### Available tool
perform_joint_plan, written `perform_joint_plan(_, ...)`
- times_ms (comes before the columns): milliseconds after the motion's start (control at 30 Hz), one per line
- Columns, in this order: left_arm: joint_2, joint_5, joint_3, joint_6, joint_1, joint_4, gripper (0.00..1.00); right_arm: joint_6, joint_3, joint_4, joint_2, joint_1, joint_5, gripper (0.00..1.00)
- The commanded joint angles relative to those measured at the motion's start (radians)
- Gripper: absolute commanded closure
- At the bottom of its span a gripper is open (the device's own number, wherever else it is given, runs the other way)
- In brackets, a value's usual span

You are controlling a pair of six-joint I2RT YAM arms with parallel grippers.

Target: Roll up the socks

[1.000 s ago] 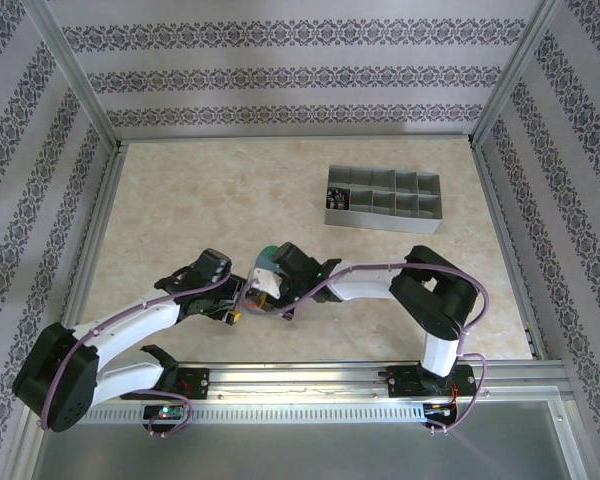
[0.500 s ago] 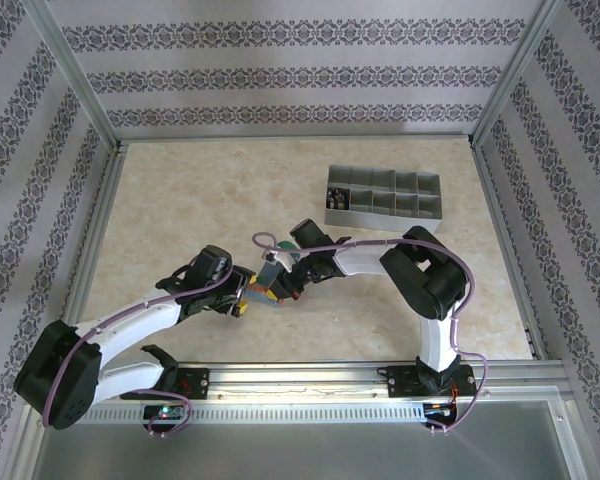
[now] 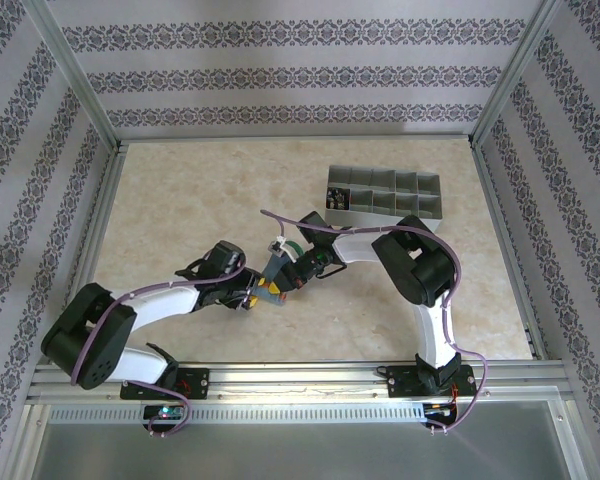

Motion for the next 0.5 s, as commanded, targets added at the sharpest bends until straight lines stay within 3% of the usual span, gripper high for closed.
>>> perform_joint_plan(0,0.062,0.038,0.014,0.031,-0.020,0.008,0.86,-0.086,-0.033,-0.212,0.056,0.002,0.238,1.00)
perform_joint_plan(33,0.062,0.042,0.011,0.027,-0.024,-0.024,1.00,-0.126,-0.030,-0.224,0.031,0.013,0.270,1.00)
perform_joint_plan(67,0.056,0.040,0.011,0.026,-0.028,-0.056,1.00,-0.160,-0.034,-0.225,0.001,0.026,0.303,1.00)
perform_joint_plan(167,0.028,0.013,0.027,0.031,-0.040,-0.197,1.00,-0.243,-0.143,-0.100,-0.188,0.088,0.447,0.71)
perform_joint_plan(300,0.043,0.012,0.067,0.036,-0.042,-0.314,1.00,-0.340,-0.436,0.298,-0.511,0.250,0.817,0.48)
perform_joint_plan(367,0.051,0.006,0.097,0.045,-0.044,-0.369,1.00,-0.397,-0.458,0.308,-0.568,0.347,1.036,0.46)
perform_joint_plan(467,0.061,0.002,0.134,0.064,-0.044,-0.433,1.00,-0.462,-0.444,0.295,-0.572,0.454,1.204,0.44)
